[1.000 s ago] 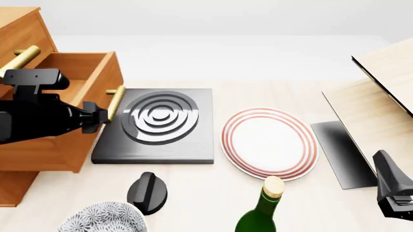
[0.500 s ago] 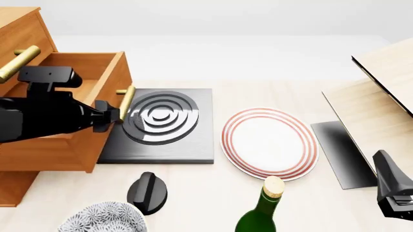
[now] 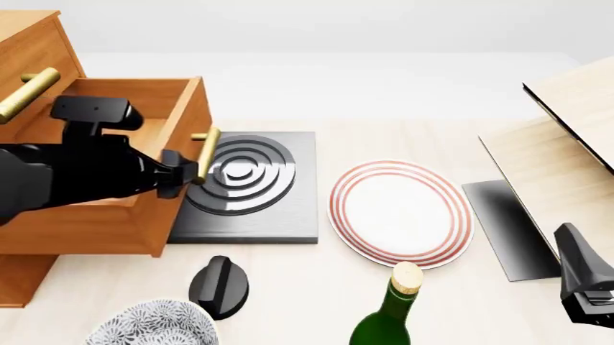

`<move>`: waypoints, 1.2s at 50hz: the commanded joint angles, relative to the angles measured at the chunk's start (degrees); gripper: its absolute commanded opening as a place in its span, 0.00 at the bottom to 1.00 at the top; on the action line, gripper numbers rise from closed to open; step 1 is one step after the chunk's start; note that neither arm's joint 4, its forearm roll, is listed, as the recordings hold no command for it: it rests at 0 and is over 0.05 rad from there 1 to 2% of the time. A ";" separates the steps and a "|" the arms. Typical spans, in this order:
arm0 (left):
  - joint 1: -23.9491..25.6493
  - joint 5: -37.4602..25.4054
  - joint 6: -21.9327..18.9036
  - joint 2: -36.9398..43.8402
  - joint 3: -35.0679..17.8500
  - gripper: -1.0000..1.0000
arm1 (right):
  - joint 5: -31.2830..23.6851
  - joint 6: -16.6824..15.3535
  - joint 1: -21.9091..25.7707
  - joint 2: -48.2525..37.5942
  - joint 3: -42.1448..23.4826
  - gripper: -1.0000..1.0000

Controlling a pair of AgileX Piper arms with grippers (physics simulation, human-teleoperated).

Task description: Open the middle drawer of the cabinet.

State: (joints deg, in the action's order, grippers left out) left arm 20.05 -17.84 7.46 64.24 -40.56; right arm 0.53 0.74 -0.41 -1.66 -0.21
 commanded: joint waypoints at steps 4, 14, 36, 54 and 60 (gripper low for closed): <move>5.11 0.48 1.16 -0.19 -0.76 1.00 | -0.14 -0.28 0.08 0.42 0.04 1.00; 7.42 0.95 1.82 0.08 -0.89 1.00 | -0.09 -0.27 0.08 0.37 0.04 1.00; 5.21 -1.13 -3.24 -6.32 -1.80 1.00 | -0.13 -0.27 0.07 0.40 0.03 1.00; 5.16 -2.55 -5.13 -10.12 -2.73 1.00 | -0.11 -0.29 0.07 0.38 0.04 1.00; 5.04 -3.48 -5.85 -12.23 -3.01 1.00 | -0.21 -0.28 0.07 0.49 0.05 1.00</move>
State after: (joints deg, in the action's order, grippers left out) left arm 23.86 -20.76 4.27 55.51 -42.41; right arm 0.51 0.72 -0.42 -1.63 -0.21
